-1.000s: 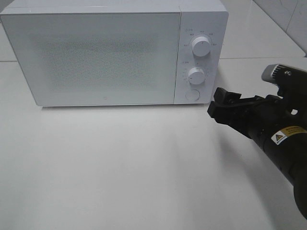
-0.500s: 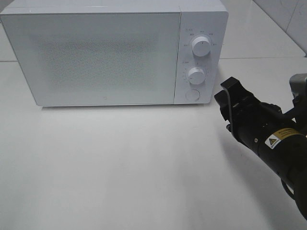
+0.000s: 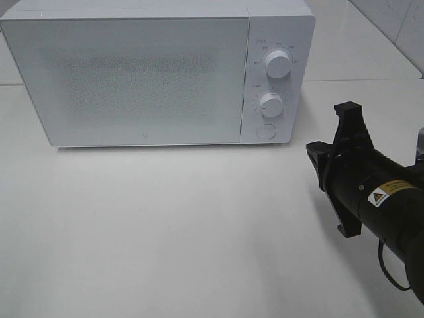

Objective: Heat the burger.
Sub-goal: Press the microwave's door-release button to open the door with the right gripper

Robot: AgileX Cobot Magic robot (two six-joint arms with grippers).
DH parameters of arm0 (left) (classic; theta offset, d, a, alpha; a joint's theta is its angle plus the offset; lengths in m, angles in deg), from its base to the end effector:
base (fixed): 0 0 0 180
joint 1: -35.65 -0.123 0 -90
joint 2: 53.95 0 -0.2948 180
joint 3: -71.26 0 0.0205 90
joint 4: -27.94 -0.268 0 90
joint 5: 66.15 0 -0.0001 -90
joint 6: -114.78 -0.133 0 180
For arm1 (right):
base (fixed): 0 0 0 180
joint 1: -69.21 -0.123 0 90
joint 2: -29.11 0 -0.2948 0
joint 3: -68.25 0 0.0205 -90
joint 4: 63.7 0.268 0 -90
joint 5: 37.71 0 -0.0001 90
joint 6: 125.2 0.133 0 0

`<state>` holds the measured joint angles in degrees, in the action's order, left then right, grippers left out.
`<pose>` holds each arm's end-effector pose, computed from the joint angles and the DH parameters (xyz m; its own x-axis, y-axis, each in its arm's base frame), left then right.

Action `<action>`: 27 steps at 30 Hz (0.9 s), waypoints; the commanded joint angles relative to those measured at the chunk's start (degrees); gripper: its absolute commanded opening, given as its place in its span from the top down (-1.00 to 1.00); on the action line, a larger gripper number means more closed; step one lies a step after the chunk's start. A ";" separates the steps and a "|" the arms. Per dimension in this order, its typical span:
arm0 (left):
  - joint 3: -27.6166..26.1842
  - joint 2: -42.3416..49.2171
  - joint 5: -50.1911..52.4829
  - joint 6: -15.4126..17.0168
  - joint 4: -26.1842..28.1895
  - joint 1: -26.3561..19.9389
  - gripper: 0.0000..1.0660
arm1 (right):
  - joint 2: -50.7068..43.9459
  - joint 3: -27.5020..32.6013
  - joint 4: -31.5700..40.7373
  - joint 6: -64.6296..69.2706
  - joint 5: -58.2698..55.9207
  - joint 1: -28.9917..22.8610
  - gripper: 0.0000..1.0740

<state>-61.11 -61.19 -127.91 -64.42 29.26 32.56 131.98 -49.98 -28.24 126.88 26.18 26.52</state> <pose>0.0339 -0.0009 0.2715 -0.4464 -0.0490 -0.8935 -0.0469 0.9984 -0.0313 0.2423 0.1293 0.1266 -0.2119 0.9658 -0.1494 0.1967 0.1919 0.9615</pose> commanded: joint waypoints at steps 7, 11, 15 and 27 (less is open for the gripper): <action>0.17 0.86 0.52 0.17 0.00 -0.06 -0.88 | 6.36 -2.41 0.29 10.49 -0.17 0.06 1.00; 0.17 0.86 0.52 0.17 0.00 -0.06 -0.88 | 9.22 -5.27 -0.23 12.15 -0.46 0.06 1.00; 0.17 0.86 0.52 0.17 0.00 -0.06 -0.88 | 11.69 -8.14 -0.11 12.15 -0.63 0.86 1.00; 0.17 0.86 0.52 0.17 0.00 -0.06 -0.88 | 15.24 -16.96 -1.55 10.49 -6.07 5.50 1.00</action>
<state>-61.11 -61.19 -127.91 -64.42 29.26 32.56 147.22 -66.42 -28.92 138.51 20.79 31.57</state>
